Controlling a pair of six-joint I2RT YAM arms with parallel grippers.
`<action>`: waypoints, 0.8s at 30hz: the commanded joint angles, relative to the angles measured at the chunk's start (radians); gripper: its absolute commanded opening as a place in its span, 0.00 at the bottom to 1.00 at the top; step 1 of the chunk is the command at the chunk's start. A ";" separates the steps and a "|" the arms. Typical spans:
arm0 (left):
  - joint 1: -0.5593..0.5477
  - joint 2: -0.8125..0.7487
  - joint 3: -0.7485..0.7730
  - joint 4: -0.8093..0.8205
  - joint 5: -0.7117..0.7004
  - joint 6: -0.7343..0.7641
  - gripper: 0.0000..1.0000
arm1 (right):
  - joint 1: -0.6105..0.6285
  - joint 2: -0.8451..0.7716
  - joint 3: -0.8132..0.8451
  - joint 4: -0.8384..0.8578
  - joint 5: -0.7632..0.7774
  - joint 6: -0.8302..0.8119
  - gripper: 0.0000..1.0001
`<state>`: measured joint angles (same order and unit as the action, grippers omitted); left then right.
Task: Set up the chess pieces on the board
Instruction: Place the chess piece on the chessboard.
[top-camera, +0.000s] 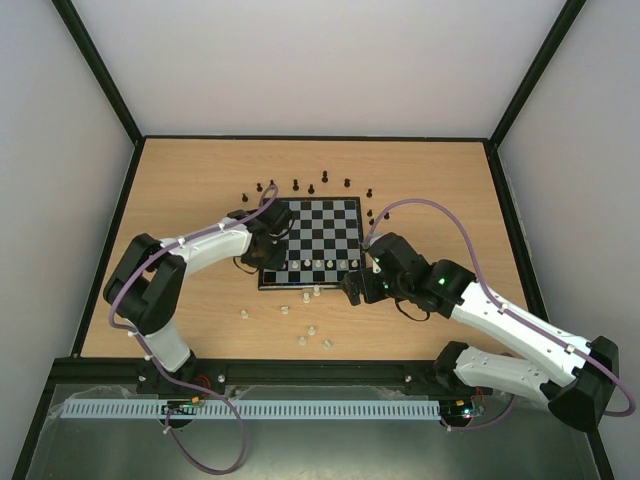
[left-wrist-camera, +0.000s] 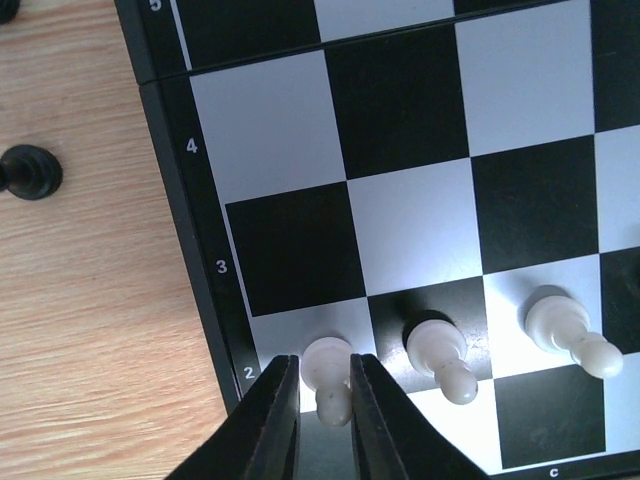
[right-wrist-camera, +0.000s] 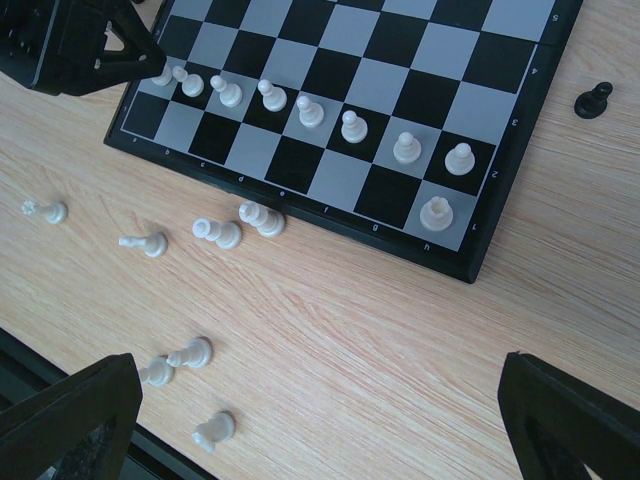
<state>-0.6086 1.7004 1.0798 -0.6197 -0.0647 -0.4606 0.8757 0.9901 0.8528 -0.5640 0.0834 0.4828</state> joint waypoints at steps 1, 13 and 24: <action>-0.006 0.021 -0.001 -0.013 -0.008 -0.003 0.20 | 0.006 0.005 0.000 -0.035 -0.003 0.001 0.99; -0.005 0.002 -0.002 -0.025 -0.022 -0.010 0.33 | 0.006 0.007 -0.001 -0.032 -0.009 0.000 0.99; -0.005 -0.014 -0.003 -0.039 -0.056 -0.010 0.42 | 0.006 0.008 -0.002 -0.030 -0.014 -0.001 0.99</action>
<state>-0.6086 1.7069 1.0798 -0.6239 -0.1005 -0.4713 0.8761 0.9905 0.8528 -0.5636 0.0757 0.4824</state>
